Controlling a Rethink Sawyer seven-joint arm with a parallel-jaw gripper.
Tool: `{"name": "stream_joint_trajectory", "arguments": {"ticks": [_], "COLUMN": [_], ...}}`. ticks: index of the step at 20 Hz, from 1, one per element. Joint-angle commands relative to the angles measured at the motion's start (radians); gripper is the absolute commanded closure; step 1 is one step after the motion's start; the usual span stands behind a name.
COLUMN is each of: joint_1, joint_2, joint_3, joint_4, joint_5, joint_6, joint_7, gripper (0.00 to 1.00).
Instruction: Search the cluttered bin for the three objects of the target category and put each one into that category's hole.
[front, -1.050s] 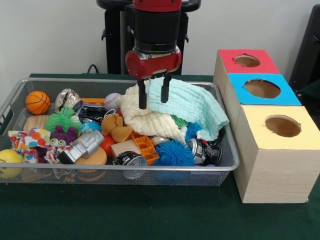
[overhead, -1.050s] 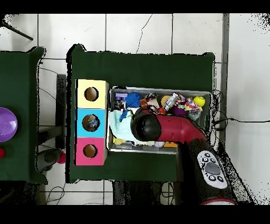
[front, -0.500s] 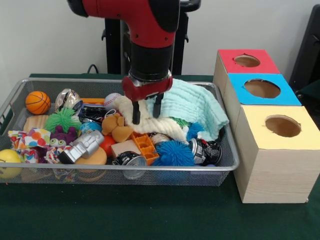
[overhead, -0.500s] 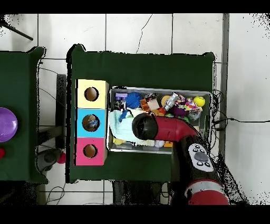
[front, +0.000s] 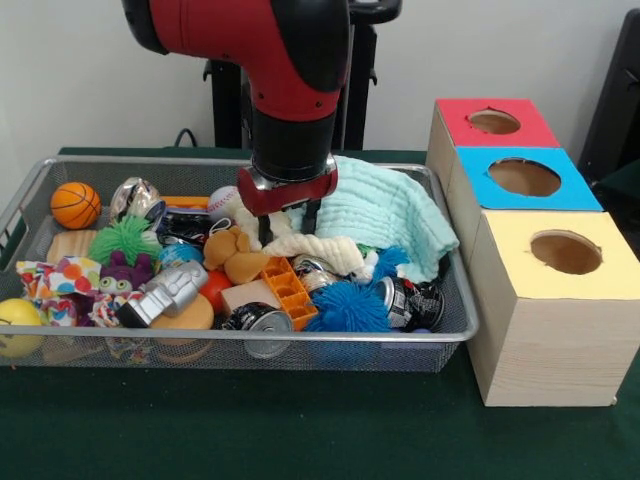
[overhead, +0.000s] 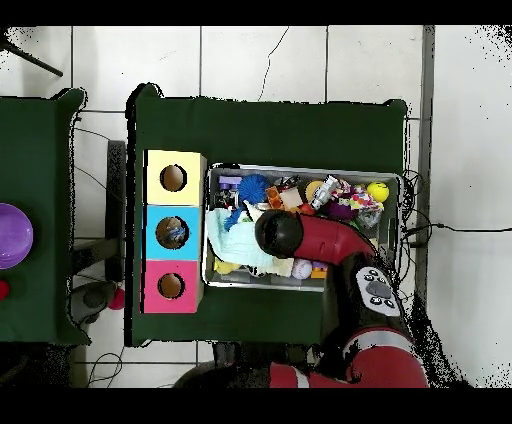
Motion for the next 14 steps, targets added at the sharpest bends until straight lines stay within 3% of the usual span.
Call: {"name": "stream_joint_trajectory", "arguments": {"ticks": [1, 6, 7, 10, 14], "joint_1": [0.018, 0.009, 0.004, -0.01, 0.004], "joint_2": [0.168, 0.181, 0.178, 0.168, 0.147], "joint_3": [-0.031, -0.024, -0.017, -0.003, -0.028], "joint_4": [-0.007, 0.0, 0.01, 0.032, 0.021], "joint_5": [0.045, 0.073, 0.083, 0.073, 0.066], "joint_6": [0.188, 0.135, 0.101, 0.008, -0.032], "joint_7": [0.258, 0.249, 0.24, 0.232, 0.241], "gripper": [0.0, 0.0, 1.0, 1.0, 1.0]}}
